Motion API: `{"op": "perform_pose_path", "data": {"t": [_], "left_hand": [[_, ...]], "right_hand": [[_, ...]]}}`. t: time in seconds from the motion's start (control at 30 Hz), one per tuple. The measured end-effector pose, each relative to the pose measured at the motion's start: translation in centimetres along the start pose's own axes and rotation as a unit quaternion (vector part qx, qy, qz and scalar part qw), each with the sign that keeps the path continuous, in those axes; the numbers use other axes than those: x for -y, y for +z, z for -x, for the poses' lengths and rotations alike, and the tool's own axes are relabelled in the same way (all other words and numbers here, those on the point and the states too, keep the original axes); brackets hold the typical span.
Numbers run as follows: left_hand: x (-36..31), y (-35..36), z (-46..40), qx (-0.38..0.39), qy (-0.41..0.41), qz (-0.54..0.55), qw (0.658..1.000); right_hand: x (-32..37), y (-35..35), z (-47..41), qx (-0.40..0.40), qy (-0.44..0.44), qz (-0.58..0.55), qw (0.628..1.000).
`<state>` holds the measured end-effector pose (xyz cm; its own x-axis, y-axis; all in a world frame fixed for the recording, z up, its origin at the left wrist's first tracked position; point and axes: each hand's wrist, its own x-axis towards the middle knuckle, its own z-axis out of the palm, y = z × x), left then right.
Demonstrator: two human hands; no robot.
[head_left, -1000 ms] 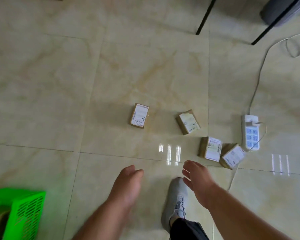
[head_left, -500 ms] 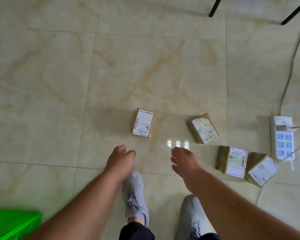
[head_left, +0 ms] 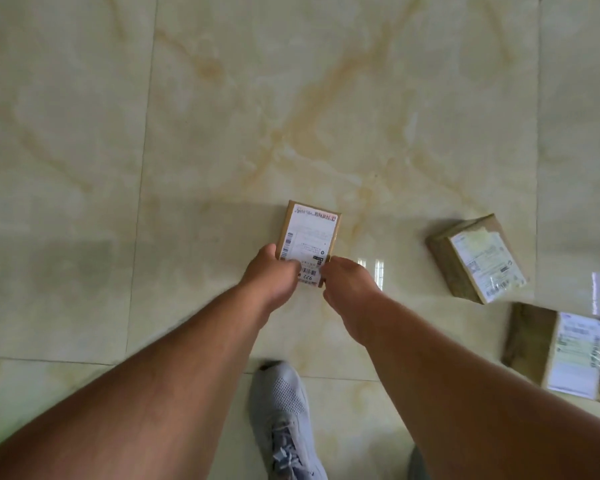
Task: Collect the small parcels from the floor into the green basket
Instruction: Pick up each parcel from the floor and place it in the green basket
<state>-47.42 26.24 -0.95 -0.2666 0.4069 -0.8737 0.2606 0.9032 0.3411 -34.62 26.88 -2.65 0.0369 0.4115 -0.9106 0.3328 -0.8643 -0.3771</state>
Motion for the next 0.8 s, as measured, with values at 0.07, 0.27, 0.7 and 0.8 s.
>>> {"op": "perform_pose_path", "data": {"t": [0.07, 0.27, 0.7, 0.8], "left_hand": [[0.5, 0.3, -0.3, 0.002, 0.009, 0.015, 1.000], [3.0, -2.2, 6.6, 0.025, 0.012, 0.091, 0.995], [9.8, -12.5, 31.8, -0.184, -0.019, 0.340, 0.922], [14.4, -14.3, 35.9, -0.243, -0.030, 0.373, 0.895]], "right_hand": [[0.0, 0.1, 0.3, 0.004, -0.011, 0.017, 1.000], [0.8, -0.3, 6.2, 0.047, -0.032, 0.076, 0.995], [6.1, 7.8, 31.2, 0.186, -0.196, 0.352, 0.896], [4.7, 11.7, 36.1, 0.223, -0.222, 0.391, 0.865]]}}
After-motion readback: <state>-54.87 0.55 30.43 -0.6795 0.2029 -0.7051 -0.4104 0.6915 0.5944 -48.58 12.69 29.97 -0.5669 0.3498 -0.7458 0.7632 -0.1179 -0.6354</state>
